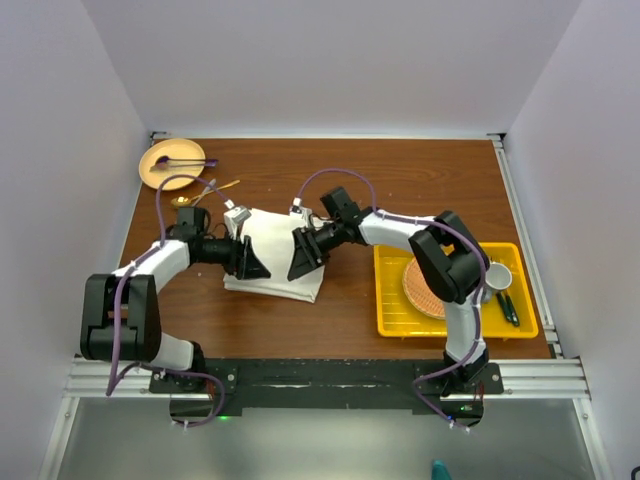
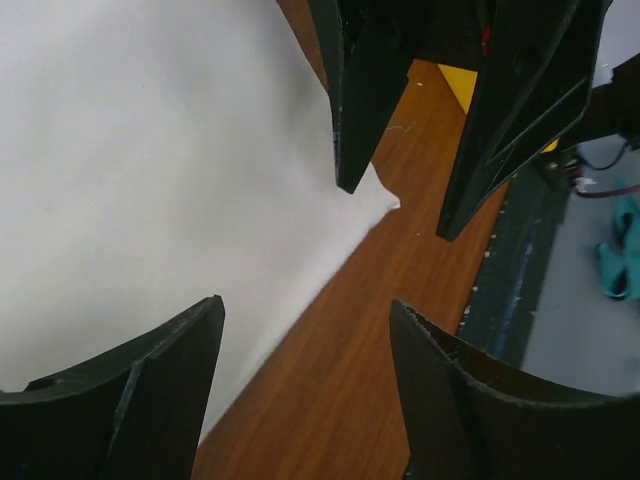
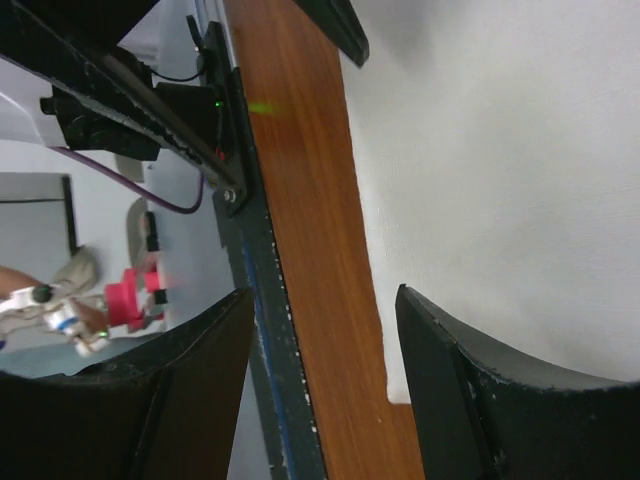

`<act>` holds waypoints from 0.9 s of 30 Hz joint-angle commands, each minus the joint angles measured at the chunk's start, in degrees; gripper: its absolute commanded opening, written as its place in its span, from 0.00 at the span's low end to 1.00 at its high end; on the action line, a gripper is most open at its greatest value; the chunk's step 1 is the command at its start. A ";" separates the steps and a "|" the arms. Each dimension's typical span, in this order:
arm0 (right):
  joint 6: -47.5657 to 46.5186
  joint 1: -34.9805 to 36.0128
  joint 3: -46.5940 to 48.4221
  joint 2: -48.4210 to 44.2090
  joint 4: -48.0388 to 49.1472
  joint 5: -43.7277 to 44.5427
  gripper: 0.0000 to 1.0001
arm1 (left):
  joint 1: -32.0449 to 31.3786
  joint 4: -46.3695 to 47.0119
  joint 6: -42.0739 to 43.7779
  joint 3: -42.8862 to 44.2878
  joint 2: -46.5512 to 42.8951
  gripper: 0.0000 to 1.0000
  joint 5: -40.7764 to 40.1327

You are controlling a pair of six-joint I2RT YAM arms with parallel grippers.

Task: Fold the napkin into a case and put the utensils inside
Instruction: Smooth out the lower triangle-folded napkin at the center of the board.

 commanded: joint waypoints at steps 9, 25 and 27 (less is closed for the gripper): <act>3.53 0.70 -4.05 12.37 2.00 -2.56 0.61 | 9.60 13.94 -22.92 -1.75 25.32 0.54 8.82; -8.76 0.26 0.59 0.08 -10.54 0.87 0.61 | 11.11 -14.15 9.58 12.65 24.56 0.52 10.24; -9.83 0.08 3.84 -0.01 -13.02 2.00 0.60 | 10.67 -17.53 13.81 13.72 21.41 0.54 10.15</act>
